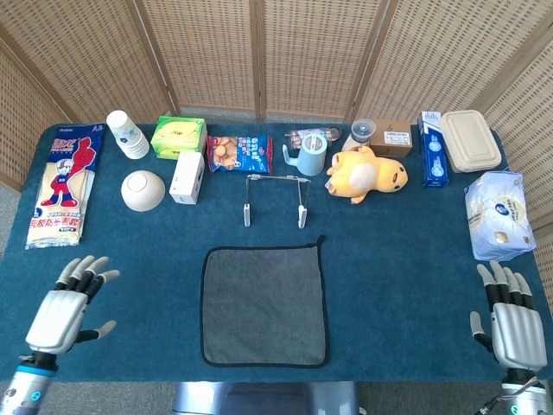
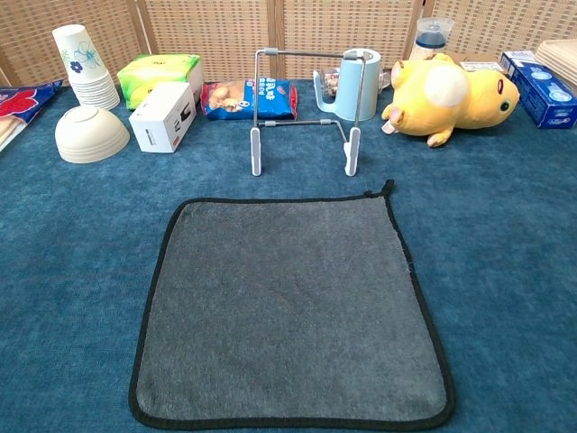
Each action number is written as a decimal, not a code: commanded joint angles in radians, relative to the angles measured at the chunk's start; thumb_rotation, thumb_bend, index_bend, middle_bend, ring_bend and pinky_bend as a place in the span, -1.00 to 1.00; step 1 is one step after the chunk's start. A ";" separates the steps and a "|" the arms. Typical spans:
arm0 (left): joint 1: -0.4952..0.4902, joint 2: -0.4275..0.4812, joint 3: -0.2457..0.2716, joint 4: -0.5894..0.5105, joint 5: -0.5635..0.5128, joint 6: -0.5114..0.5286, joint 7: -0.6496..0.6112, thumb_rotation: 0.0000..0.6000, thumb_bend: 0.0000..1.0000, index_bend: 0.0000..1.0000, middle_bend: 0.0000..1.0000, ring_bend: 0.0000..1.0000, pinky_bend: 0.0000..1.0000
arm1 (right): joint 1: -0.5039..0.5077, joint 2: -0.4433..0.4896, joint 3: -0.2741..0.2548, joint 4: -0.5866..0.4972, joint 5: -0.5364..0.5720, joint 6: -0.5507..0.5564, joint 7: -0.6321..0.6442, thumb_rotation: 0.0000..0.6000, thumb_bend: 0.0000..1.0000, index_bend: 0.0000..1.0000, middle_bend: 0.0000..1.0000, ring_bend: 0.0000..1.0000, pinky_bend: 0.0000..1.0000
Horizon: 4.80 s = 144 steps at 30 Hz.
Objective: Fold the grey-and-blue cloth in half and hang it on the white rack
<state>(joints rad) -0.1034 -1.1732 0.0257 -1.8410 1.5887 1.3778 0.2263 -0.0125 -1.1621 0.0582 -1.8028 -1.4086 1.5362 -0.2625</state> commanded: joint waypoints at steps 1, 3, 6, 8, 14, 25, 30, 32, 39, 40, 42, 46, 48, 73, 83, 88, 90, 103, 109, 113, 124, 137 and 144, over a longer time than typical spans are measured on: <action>-0.047 -0.028 0.009 -0.017 0.012 -0.077 0.016 1.00 -0.74 -0.53 -0.77 -0.93 -0.99 | -0.002 0.002 -0.001 -0.001 0.002 0.001 0.001 1.00 -0.16 -1.00 -1.00 -1.00 -1.00; -0.072 -0.041 0.017 -0.027 0.015 -0.122 0.029 1.00 -0.74 -0.52 -0.77 -0.93 -0.99 | -0.004 0.004 -0.002 -0.001 0.002 0.000 0.007 1.00 -0.16 -1.00 -1.00 -1.00 -1.00; -0.141 -0.089 0.022 -0.047 0.032 -0.238 0.073 1.00 -0.74 -0.52 -0.76 -0.93 -0.99 | -0.007 0.008 -0.003 0.007 0.002 0.000 0.016 1.00 -0.16 -1.00 -1.00 -1.00 -1.00; -0.172 -0.118 0.018 -0.057 0.026 -0.284 0.101 1.00 -0.74 -0.52 -0.76 -0.93 -0.99 | -0.006 0.009 -0.004 0.011 -0.003 -0.001 0.022 1.00 -0.16 -1.00 -1.00 -1.00 -1.00; -0.240 -0.205 0.012 -0.060 0.009 -0.376 0.145 1.00 -0.74 -0.52 -0.77 -0.93 -0.99 | -0.002 0.009 -0.004 0.022 -0.016 -0.004 0.036 1.00 -0.16 -1.00 -1.00 -1.00 -1.00; -0.336 -0.362 -0.012 0.015 -0.021 -0.470 0.181 1.00 -0.74 -0.53 -0.77 -0.94 -1.00 | -0.009 0.022 0.002 0.037 -0.007 0.001 0.066 1.00 -0.16 -1.00 -1.00 -1.00 -1.00; -0.376 -0.415 -0.018 0.049 -0.036 -0.501 0.164 1.00 -0.74 -0.53 -0.77 -0.95 -1.00 | -0.015 0.028 0.003 0.041 -0.004 0.008 0.076 1.00 -0.16 -1.00 -1.00 -1.00 -1.00; -0.390 -0.433 -0.018 0.063 -0.042 -0.512 0.161 1.00 -0.74 -0.53 -0.77 -0.95 -1.00 | -0.017 0.029 0.004 0.043 -0.003 0.010 0.080 1.00 -0.16 -1.00 -1.00 -1.00 -1.00; -0.420 -0.479 -0.014 0.093 -0.060 -0.530 0.158 1.00 -0.74 -0.53 -0.78 -0.96 -1.00 | -0.020 0.031 0.005 0.048 0.000 0.010 0.089 1.00 -0.16 -1.00 -1.00 -1.00 -1.00; -0.424 -0.485 -0.013 0.096 -0.062 -0.531 0.158 1.00 -0.74 -0.53 -0.78 -0.96 -1.00 | -0.020 0.031 0.006 0.049 0.000 0.010 0.090 1.00 -0.16 -1.00 -1.00 -1.00 -1.00; -0.429 -0.494 -0.011 0.102 -0.066 -0.533 0.156 1.00 -0.75 -0.53 -0.78 -0.96 -1.00 | -0.021 0.032 0.006 0.050 0.001 0.010 0.092 1.00 -0.16 -1.00 -1.00 -1.00 -1.00; -0.444 -0.531 -0.008 0.126 -0.088 -0.544 0.161 1.00 -0.75 -0.53 -0.78 -0.96 -1.00 | -0.023 0.037 0.008 0.052 0.002 0.012 0.099 1.00 -0.16 -1.00 -1.00 -1.00 -1.00; -0.447 -0.542 -0.004 0.135 -0.093 -0.543 0.163 1.00 -0.75 -0.53 -0.79 -0.96 -1.00 | -0.024 0.038 0.008 0.053 0.003 0.013 0.101 1.00 -0.16 -1.00 -1.00 -1.00 -1.00; -0.477 -0.662 0.016 0.241 -0.131 -0.510 0.210 1.00 -0.75 -0.52 -0.77 -0.96 -1.00 | -0.039 0.047 0.010 0.073 0.015 0.015 0.142 1.00 -0.16 -1.00 -1.00 -1.00 -1.00; -0.479 -0.693 0.015 0.276 -0.119 -0.469 0.237 1.00 -0.69 -0.50 -0.74 -0.96 -1.00 | -0.046 0.049 0.010 0.076 0.017 0.020 0.147 1.00 -0.16 -1.00 -1.00 -1.00 -1.00; -0.479 -0.692 0.015 0.278 -0.116 -0.457 0.226 1.00 -0.63 -0.49 -0.72 -0.95 -0.99 | -0.045 0.049 0.012 0.074 0.019 0.018 0.143 1.00 -0.16 -1.00 -1.00 -1.00 -1.00; -0.480 -0.690 0.015 0.276 -0.113 -0.452 0.220 1.00 -0.61 -0.49 -0.72 -0.95 -0.99 | -0.043 0.049 0.013 0.073 0.021 0.015 0.140 1.00 -0.16 -1.00 -1.00 -1.00 -1.00; -0.487 -0.686 0.017 0.289 -0.114 -0.444 0.205 1.00 -0.39 -0.42 -0.70 -0.93 -0.98 | -0.044 0.047 0.016 0.066 0.025 0.016 0.132 1.00 -0.16 -1.00 -1.00 -1.00 -1.00; -0.488 -0.685 0.021 0.287 -0.102 -0.430 0.196 1.00 -0.37 -0.43 -0.69 -0.93 -0.96 | -0.047 0.048 0.014 0.066 0.025 0.017 0.137 1.00 -0.16 -1.00 -1.00 -1.00 -1.00; -0.485 -0.685 0.023 0.286 -0.108 -0.428 0.197 1.00 -0.36 -0.43 -0.68 -0.93 -0.95 | -0.048 0.048 0.014 0.069 0.025 0.017 0.141 1.00 -0.16 -1.00 -1.00 -1.00 -1.00; -0.486 -0.684 0.025 0.283 -0.104 -0.418 0.202 1.00 -0.23 -0.43 -0.67 -0.92 -0.95 | -0.053 0.049 0.015 0.071 0.025 0.023 0.147 1.00 -0.16 -1.00 -1.00 -1.00 -1.00; -0.480 -0.674 0.043 0.276 -0.095 -0.409 0.189 1.00 -0.20 -0.42 -0.67 -0.91 -0.95 | -0.057 0.050 0.015 0.068 0.022 0.028 0.147 1.00 -0.16 -1.00 -1.00 -1.00 -1.00; -0.478 -0.673 0.052 0.282 -0.094 -0.411 0.207 1.00 -0.19 -0.35 -0.67 -0.91 -0.95 | -0.062 0.053 0.014 0.064 0.018 0.035 0.148 1.00 -0.16 -1.00 -1.00 -1.00 -1.00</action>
<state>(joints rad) -0.5802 -1.8477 0.0762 -1.5580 1.4963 0.9700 0.4293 -0.0743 -1.1090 0.0722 -1.7388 -1.3910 1.5710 -0.1145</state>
